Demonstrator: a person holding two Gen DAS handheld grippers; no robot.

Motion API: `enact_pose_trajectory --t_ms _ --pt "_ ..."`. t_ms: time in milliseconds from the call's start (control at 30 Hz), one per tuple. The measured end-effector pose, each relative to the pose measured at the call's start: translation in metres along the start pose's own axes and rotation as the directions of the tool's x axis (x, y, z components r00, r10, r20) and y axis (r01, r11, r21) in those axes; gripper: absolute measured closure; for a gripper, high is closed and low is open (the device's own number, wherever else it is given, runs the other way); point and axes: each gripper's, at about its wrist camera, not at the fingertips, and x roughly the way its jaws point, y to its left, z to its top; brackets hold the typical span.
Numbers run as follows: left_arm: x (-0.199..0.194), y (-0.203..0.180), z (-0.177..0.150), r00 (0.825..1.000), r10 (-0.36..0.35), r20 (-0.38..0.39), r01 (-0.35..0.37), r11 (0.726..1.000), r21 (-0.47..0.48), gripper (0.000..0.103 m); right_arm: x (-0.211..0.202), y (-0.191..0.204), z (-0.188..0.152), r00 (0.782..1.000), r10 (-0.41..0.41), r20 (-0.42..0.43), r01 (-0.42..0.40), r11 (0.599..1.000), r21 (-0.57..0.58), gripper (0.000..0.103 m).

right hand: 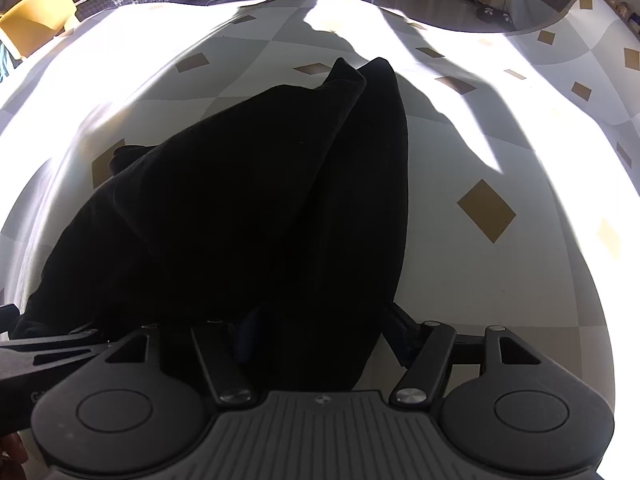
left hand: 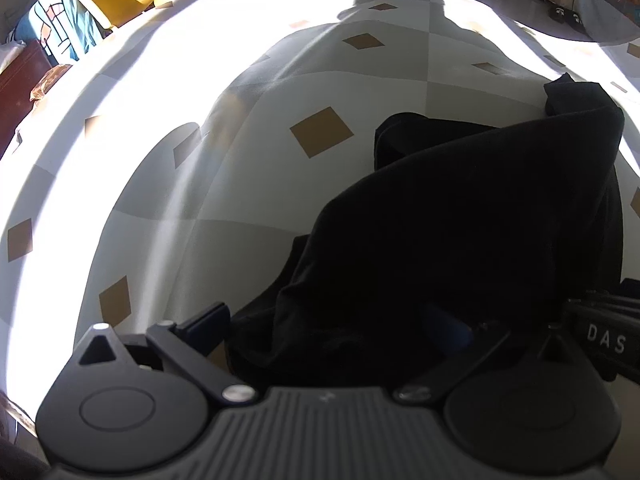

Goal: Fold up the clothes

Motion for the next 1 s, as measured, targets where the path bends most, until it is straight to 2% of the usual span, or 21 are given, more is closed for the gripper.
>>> enact_pose_trajectory --t_ms 133,400,533,667,1000 --pt "0.000 -0.002 -0.006 1.000 0.002 0.015 -0.003 1.000 0.017 0.000 -0.001 0.002 -0.006 0.999 -0.008 0.040 0.009 1.000 -0.018 0.036" --pt "0.000 0.007 -0.014 1.000 -0.026 0.002 0.026 1.000 -0.017 0.000 -0.005 0.013 -0.014 0.995 -0.027 0.091 0.034 0.996 -0.079 0.036" --pt "-0.002 0.007 -0.020 1.000 -0.021 0.013 0.021 1.000 -0.003 0.000 -0.001 0.007 -0.008 0.998 0.012 0.066 -0.009 0.999 -0.046 0.036" --pt "-0.005 0.007 -0.026 1.000 -0.016 0.018 0.016 1.000 0.006 0.000 0.004 -0.001 -0.003 0.998 0.064 0.020 -0.065 0.996 0.068 0.035" --pt "-0.013 0.004 -0.042 0.999 0.018 0.042 -0.020 0.999 0.044 0.000 0.004 0.011 -0.006 0.994 0.095 0.045 -0.096 0.995 0.021 0.035"
